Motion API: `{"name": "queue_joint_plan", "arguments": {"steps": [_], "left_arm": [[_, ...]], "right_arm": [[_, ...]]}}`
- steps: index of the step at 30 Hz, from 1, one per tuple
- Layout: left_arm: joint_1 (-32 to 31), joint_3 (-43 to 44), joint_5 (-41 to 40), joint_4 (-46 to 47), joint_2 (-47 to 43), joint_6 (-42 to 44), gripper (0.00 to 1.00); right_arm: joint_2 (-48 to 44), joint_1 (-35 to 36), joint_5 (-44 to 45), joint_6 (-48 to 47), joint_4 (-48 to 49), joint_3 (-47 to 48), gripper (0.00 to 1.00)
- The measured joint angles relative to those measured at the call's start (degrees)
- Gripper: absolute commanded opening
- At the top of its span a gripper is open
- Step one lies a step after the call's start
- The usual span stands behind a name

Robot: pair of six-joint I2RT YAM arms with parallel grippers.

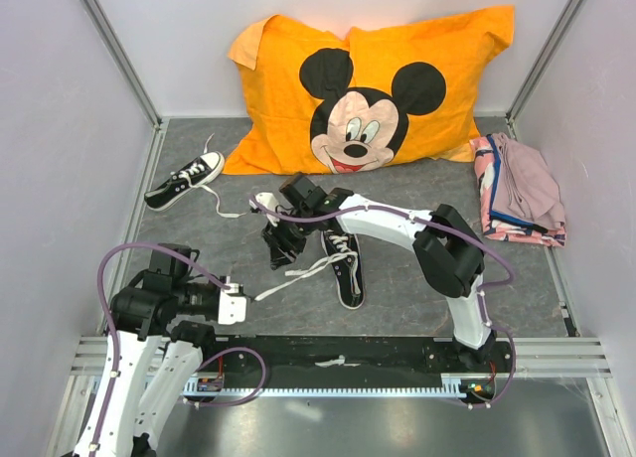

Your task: Tie the shoes

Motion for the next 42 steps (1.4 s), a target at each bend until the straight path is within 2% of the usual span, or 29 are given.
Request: {"name": "queue_joint_plan", "arguments": {"steps": [5, 11, 15, 20, 26, 30, 35, 42], "left_arm": [[0.0, 0.0, -0.2, 0.4, 0.1, 0.3, 0.02], [0.0, 1.6, -0.1, 5.3, 4.3, -1.1, 0.02], [-0.6, 5.8, -0.6, 17.4, 12.9, -9.6, 0.02], [-4.2, 14.2, -6.2, 33.5, 28.9, -24.3, 0.02], [-5.8, 23.7, -14.6, 44.5, 50.5, -39.3, 0.01], [-6.3, 25.0, -19.3, 47.5, 59.6, -45.5, 0.02], [-6.6, 26.2, -23.5, 49.2, 68.2, -50.4, 0.01], [-6.9, 27.1, -27.9, 50.0, 75.6, -53.4, 0.01]], "right_arm": [[-1.5, -2.2, -1.4, 0.2, -2.6, 1.8, 0.67], [-8.7, -11.5, -4.0, 0.9, -4.7, 2.7, 0.72], [-16.8, -19.8, -4.8, 0.1, -5.6, -0.1, 0.71], [-25.6, -26.8, -4.9, -2.8, -8.6, -6.9, 0.71], [-30.7, -30.0, -4.0, -6.3, -13.0, -14.8, 0.71], [-33.7, -30.4, -3.2, -8.1, -15.1, -18.6, 0.71], [-36.4, -30.3, -2.5, -10.8, -16.6, -20.9, 0.71], [-36.7, -30.3, -2.1, -13.6, -18.2, -22.9, 0.71]]}}
